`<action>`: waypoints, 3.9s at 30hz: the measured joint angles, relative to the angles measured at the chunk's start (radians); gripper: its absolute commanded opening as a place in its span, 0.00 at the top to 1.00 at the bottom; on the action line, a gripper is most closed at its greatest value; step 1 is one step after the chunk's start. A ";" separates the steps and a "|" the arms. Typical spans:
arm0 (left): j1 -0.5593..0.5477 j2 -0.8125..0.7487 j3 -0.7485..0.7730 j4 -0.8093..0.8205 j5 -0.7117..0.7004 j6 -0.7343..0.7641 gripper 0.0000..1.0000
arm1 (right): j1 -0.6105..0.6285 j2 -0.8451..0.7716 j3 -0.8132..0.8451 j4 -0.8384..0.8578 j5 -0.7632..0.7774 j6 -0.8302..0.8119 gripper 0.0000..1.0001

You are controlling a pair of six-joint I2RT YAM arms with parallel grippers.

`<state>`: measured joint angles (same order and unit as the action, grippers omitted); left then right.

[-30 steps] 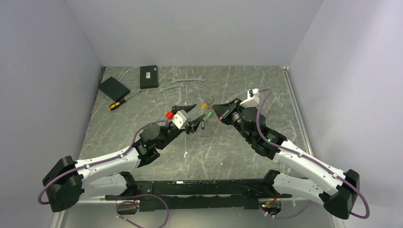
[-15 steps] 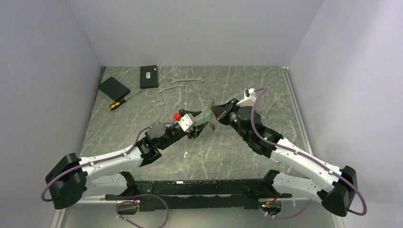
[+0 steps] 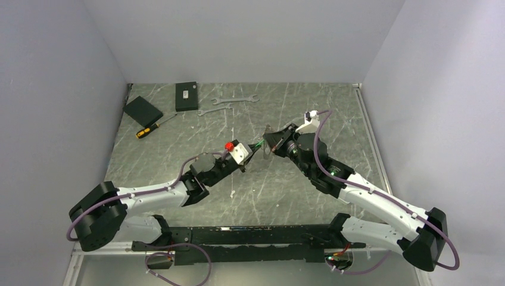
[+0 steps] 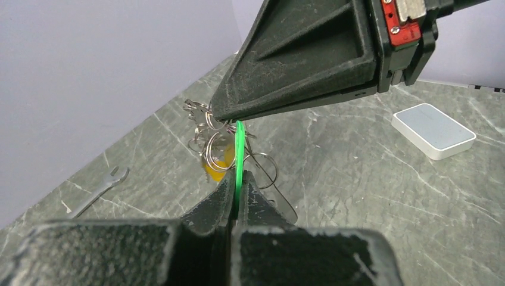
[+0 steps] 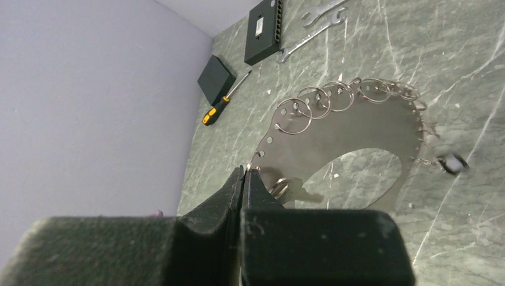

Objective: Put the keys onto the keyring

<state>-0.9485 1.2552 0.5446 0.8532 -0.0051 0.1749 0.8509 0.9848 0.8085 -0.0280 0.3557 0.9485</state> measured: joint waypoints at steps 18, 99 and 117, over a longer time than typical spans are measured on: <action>0.014 -0.178 0.000 -0.246 0.121 0.058 1.00 | 0.000 -0.072 0.006 -0.044 -0.116 -0.158 1.00; -0.022 -0.332 0.086 -0.887 0.023 0.433 0.80 | -0.189 0.295 0.323 -0.603 -0.990 -0.653 1.00; -0.020 -0.476 0.202 -1.069 0.283 0.360 0.52 | -0.142 0.121 0.254 -0.578 -0.984 -0.795 1.00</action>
<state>-0.9684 0.7792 0.7467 -0.2153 0.2783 0.5350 0.7086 1.1061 1.0622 -0.6060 -0.6285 0.1532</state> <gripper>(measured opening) 0.501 0.010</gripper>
